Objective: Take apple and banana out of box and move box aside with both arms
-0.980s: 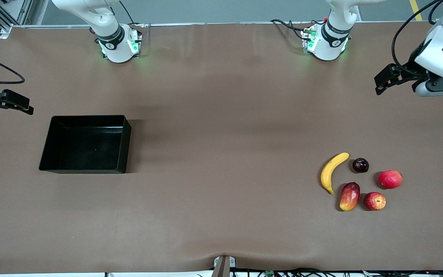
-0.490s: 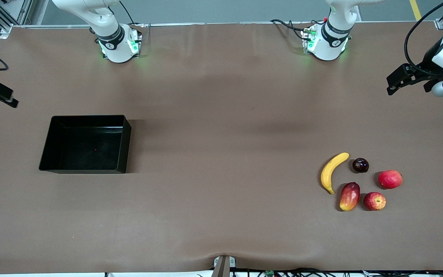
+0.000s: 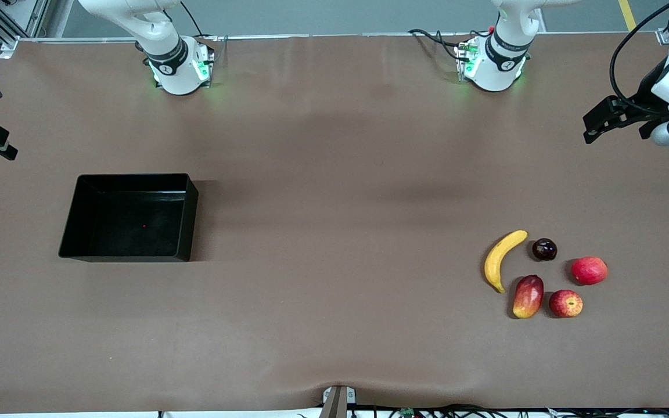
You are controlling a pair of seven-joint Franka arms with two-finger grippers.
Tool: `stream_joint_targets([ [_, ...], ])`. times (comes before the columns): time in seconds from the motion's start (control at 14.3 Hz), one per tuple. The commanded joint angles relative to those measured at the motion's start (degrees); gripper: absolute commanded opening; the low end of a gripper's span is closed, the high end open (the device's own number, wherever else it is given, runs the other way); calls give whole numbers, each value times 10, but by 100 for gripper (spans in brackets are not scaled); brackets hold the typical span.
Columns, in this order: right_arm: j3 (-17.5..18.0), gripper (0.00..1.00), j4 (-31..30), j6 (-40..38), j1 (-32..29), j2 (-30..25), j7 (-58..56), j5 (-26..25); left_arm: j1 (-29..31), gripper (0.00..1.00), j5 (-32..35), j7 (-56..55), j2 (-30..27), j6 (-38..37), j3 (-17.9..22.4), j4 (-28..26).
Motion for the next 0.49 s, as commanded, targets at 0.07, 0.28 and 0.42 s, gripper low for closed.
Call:
stream_joint_targets([
  [0.07, 6, 100, 9, -6, -4, 0, 5, -2, 1, 100, -13, 4, -8, 1, -1, 6],
  [0.28, 6, 100, 9, -7, -3, 0, 5, -1, 0, 100, -13, 5, -8, 0, -3, 7],
  [0.42, 6, 100, 9, -6, -3, 0, 5, 0, 0, 100, -14, 7, -8, 0, -4, 7],
])
